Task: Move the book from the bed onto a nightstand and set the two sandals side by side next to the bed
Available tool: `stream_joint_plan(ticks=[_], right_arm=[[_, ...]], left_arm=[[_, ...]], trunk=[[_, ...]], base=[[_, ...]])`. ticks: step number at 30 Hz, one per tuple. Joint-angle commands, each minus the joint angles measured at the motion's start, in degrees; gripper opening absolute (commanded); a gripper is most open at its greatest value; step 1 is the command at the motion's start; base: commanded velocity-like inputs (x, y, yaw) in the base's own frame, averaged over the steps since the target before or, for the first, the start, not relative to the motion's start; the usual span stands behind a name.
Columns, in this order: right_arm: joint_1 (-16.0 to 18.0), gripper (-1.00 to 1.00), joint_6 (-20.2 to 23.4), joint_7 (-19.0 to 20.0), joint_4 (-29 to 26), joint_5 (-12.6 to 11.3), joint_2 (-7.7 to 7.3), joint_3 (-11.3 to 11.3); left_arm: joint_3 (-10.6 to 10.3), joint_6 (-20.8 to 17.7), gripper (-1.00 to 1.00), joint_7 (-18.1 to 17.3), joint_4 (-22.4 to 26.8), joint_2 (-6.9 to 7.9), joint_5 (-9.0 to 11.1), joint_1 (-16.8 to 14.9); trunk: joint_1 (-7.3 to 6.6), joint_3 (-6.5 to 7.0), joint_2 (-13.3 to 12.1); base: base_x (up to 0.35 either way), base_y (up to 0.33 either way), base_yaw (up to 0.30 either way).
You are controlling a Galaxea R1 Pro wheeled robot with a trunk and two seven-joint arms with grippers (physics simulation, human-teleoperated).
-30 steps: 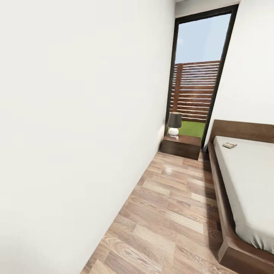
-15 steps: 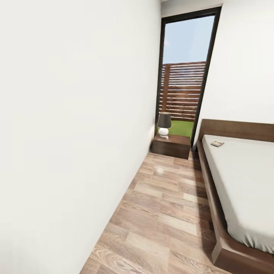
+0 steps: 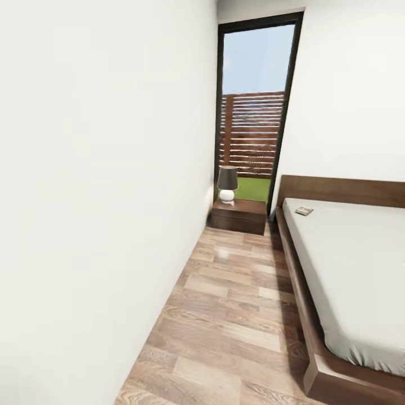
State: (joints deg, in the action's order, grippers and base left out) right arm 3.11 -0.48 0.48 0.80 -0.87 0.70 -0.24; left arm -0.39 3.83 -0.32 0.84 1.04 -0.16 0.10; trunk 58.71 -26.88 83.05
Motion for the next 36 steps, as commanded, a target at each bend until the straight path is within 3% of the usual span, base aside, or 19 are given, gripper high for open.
stream_joint_plan(ticks=[1, 36], right_arm=[[0.1, 1.00, -0.1, 0.0, 0.1, -0.1, 0.00, 0.0], [0.1, 1.00, -0.1, 0.0, 0.1, -0.1, 0.00, 0.0]], left_arm=[[0.0, 0.1, 1.00, 0.0, 0.0, 0.01, 0.0, 0.0], [0.0, 0.2, 1.00, 0.0, 0.0, 0.54, 0.0, 0.0]], trunk=[[0.02, -0.05, 0.0], [0.02, -0.05, 0.0]], base=[[0.202, 0.000, -0.178], [0.212, 0.080, -0.174]])
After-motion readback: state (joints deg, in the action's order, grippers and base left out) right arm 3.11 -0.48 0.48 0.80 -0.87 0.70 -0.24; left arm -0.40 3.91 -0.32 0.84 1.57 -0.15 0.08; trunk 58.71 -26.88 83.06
